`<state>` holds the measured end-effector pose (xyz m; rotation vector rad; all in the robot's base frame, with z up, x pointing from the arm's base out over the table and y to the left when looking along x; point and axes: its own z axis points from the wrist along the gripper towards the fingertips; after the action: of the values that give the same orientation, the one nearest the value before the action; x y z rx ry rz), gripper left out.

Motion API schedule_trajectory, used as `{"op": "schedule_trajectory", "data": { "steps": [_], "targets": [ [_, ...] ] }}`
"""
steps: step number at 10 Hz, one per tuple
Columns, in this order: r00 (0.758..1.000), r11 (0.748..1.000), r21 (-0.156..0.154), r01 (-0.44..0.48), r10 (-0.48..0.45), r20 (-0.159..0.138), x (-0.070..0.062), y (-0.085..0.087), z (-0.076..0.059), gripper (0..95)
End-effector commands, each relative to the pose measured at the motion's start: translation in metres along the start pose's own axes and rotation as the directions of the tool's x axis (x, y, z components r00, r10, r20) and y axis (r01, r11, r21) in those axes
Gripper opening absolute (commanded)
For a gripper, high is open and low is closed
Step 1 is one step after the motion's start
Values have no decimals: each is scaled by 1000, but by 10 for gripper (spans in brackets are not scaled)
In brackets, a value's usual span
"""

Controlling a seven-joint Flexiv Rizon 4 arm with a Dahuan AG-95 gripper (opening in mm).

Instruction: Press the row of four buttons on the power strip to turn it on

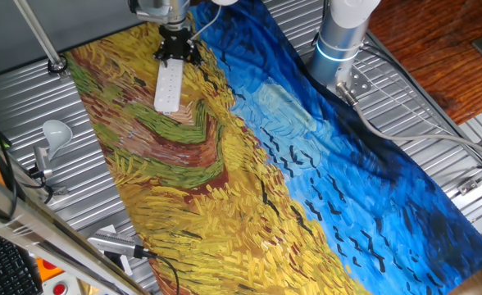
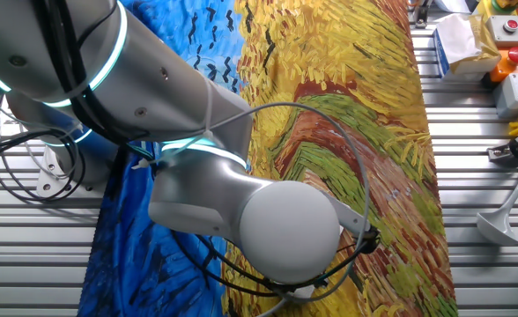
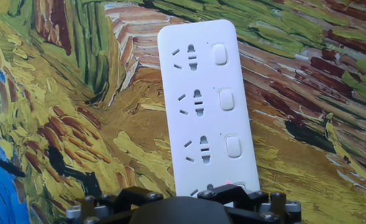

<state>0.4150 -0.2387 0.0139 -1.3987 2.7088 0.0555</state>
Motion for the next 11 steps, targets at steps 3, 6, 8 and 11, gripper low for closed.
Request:
{"op": "schedule_trajectory", "data": {
  "steps": [3, 6, 8, 11],
  "targets": [
    [1000, 1000, 2, -1, 1, -4, 1, -1, 4, 950],
    [1000, 1000, 1, 0, 0, -20, 0, -2, -11, 950],
    [1000, 1000, 2, -9, 9, -25, -2, -2, -25, 760],
    [999, 999, 3, -33, 33, -26, -4, -6, -35, 570]
  ]
}}
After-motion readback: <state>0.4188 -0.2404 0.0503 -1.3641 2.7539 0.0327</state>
